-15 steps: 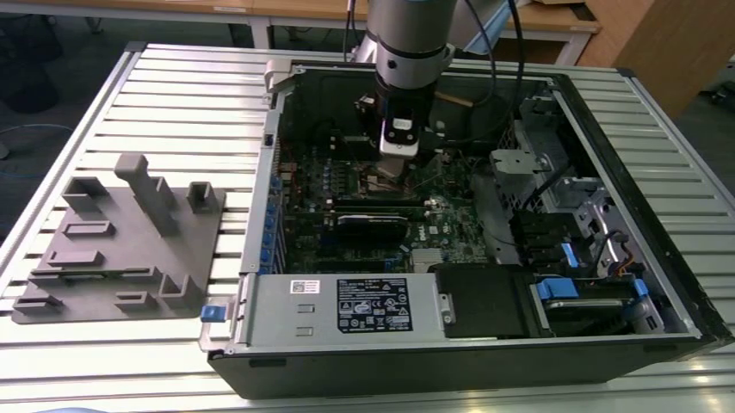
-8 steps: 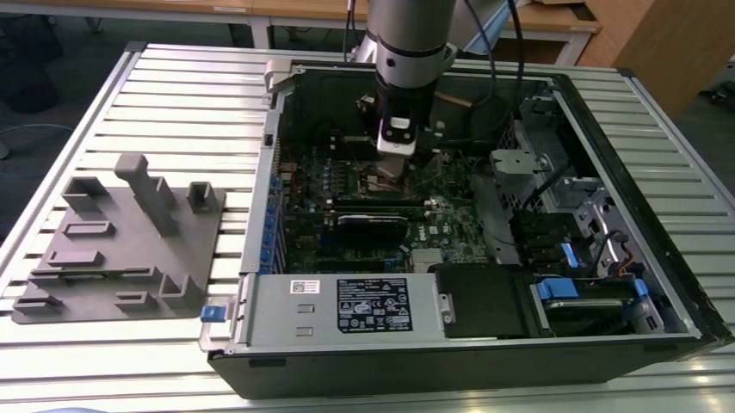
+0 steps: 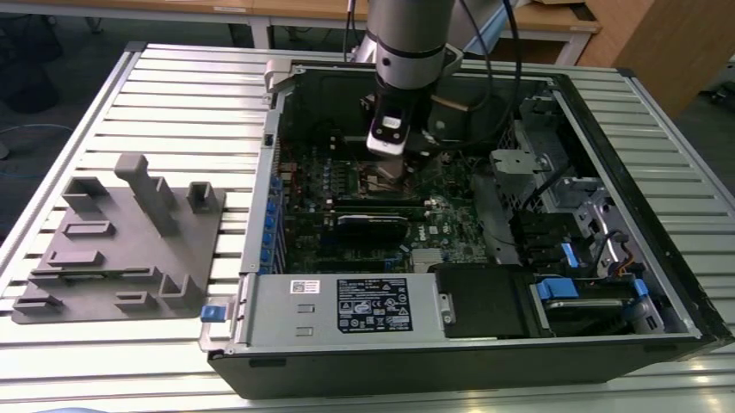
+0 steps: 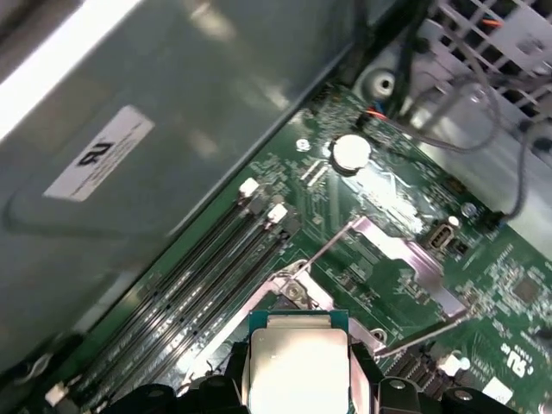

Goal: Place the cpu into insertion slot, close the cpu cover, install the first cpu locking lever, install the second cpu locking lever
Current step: 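Place the cpu into insertion slot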

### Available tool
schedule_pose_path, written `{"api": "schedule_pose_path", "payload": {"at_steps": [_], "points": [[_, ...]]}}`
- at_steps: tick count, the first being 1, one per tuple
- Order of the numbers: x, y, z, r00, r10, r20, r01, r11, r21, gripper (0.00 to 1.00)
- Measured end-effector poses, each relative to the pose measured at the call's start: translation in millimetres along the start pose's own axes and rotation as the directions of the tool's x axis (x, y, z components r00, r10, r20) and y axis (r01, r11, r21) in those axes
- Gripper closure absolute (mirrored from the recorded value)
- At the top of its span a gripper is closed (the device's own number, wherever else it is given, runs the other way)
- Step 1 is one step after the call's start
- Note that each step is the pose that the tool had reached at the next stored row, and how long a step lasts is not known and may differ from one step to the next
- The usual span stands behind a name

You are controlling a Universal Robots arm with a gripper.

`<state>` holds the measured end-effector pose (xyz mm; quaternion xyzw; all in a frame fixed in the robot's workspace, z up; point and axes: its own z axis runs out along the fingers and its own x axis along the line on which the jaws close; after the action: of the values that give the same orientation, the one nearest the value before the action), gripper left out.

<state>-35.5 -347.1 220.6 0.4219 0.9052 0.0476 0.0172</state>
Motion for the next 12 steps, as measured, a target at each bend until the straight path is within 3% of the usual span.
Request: {"api": "schedule_pose_path", "payload": {"at_steps": [4,7,10,12], "points": [[0.0,-0.1,0.9,0.9973,0.073,0.0078,-0.073,0.9974,-0.0007,0.46],[0.0,-0.1,1.5,0.9919,0.126,0.0132,-0.126,0.992,-0.0016,0.46],[0.0,-0.2,1.8,0.9839,0.178,0.0186,-0.178,0.9841,-0.0027,0.46],[-0.1,-0.2,1.8,0.983,0.183,0.0191,-0.183,0.9832,-0.0028,0.46]]}}
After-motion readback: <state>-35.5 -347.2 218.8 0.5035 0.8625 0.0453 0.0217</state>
